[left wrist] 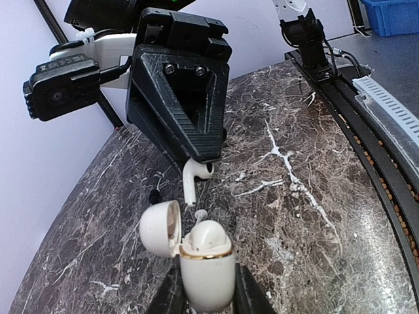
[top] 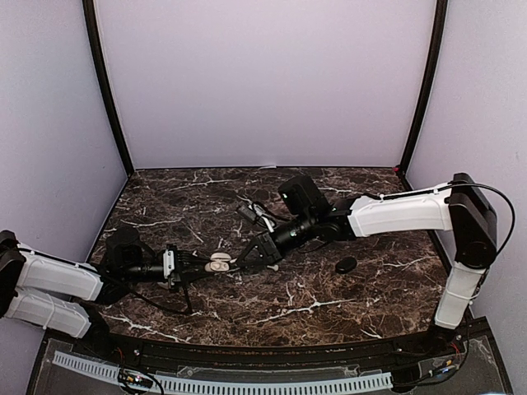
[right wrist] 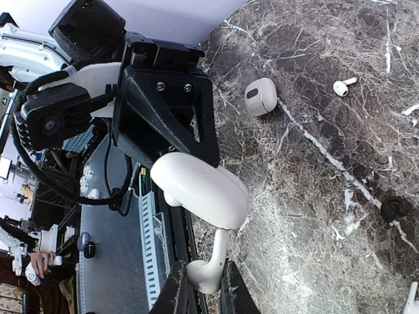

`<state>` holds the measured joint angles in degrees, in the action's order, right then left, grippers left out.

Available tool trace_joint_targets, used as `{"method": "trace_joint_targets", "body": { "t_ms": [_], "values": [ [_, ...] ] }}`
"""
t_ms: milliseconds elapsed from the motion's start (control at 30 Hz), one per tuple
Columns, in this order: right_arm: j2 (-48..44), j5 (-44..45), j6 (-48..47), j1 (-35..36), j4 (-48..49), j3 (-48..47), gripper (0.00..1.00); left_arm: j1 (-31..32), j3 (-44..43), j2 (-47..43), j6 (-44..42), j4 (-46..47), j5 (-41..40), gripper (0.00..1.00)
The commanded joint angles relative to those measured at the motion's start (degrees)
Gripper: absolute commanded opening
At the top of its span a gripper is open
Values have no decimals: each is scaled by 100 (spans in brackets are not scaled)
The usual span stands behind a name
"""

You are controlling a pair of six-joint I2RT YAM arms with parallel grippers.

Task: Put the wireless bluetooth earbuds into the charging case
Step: Insert the right earbud into the right side groove of the charging case.

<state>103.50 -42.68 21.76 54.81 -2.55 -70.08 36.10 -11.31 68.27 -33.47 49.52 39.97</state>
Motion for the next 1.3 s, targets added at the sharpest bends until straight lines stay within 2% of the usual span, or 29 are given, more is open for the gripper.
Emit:
{"method": "trace_joint_targets", "body": {
  "t_ms": [0, 700, 1267],
  "values": [
    [161, -34, 52, 63, 163, -123, 7, 45, -178, 7, -53, -2, 68, 0],
    [399, -19, -42, 171, -54, -412, 7, 79, -156, -68, -59, -56, -22, 0],
    [506, 829, 179, 221, -236, -511, 6, 82, -148, -40, 1, -103, -118, 0]
  ]
}}
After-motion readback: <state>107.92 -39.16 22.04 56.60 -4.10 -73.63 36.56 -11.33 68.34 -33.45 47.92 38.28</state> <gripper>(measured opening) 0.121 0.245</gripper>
